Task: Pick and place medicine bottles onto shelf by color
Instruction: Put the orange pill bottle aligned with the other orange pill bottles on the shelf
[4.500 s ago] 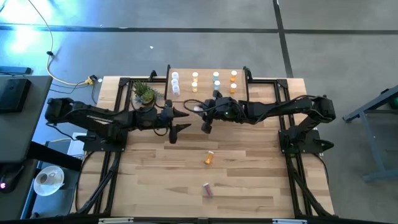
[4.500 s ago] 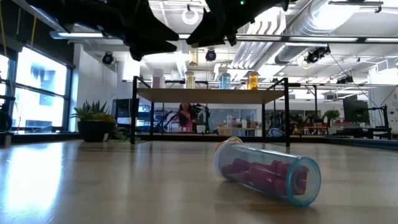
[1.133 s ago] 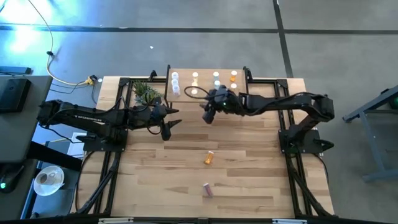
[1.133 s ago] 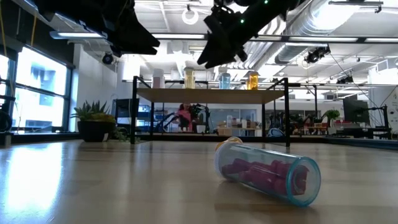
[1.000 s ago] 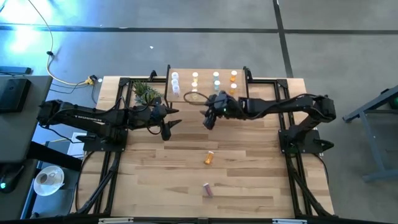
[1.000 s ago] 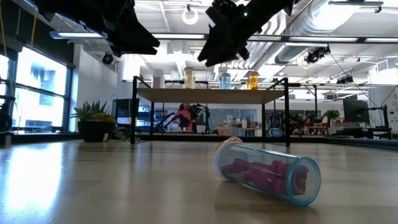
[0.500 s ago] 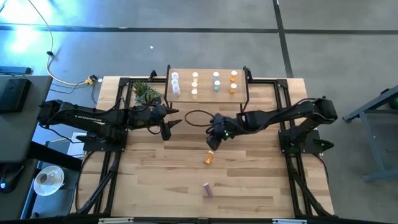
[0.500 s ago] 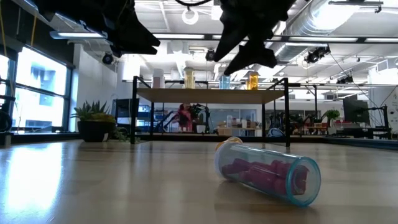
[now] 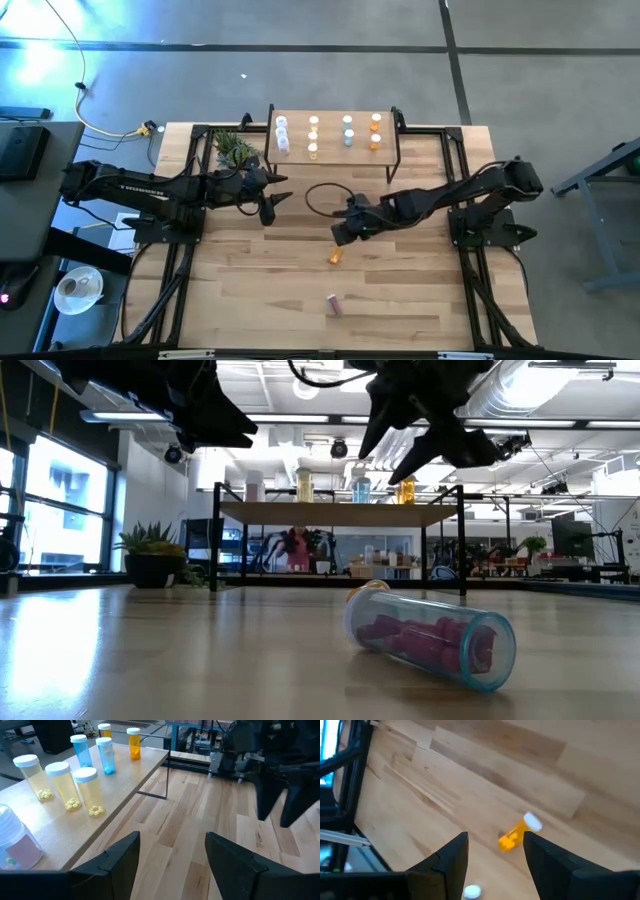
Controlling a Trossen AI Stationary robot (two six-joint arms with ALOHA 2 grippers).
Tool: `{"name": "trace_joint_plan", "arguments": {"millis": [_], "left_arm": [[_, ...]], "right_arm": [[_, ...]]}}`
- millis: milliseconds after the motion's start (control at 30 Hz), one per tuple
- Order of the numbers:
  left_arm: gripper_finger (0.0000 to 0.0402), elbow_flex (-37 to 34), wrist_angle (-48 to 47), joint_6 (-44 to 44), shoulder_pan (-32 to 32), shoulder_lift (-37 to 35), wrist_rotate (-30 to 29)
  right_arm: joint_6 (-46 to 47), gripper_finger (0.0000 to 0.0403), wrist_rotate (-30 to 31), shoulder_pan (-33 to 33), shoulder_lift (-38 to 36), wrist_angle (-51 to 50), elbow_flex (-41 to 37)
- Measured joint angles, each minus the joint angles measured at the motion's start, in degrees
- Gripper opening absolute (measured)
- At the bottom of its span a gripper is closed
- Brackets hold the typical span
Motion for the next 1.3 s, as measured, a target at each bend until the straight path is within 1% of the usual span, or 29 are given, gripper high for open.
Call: {"name": "trace_joint_plan", "arguments": {"millis": [133,300,433,567,1033,1300], "left_arm": [[0.0213,0.0,-0.1,0.0,0.0,0.0,0.0],[0.0213,0.0,-0.6,0.0,-0.1,0.0,0.1],[0.0213,0.0,-1.0,0.0,-0.4,0.0,0.2],[0.0213,0.0,-1.0,0.0,-0.7,0.0,0.5],[0.0213,0.0,-1.2,0.0,-0.8,0.0,0.6],[0.0213,0.0,-1.3,0.0,-0.8,0.0,0.5]], "right_arm": [[5.4,0.0181,-1.4,1.4,1.6,1.0,0.0],[9.8,0.0181,-2.9,2.8,5.2,2.6,0.0],[11.8,0.0181,-5.2,3.3,8.0,4.1,0.0],[13.1,0.0181,-5.6,3.5,10.4,5.9,0.0],[14.2,0.0181,-3.6,3.5,16.4,7.2,0.0],[14.7,0.0181,-1.5,3.4,18.4,7.6,0.0]]}}
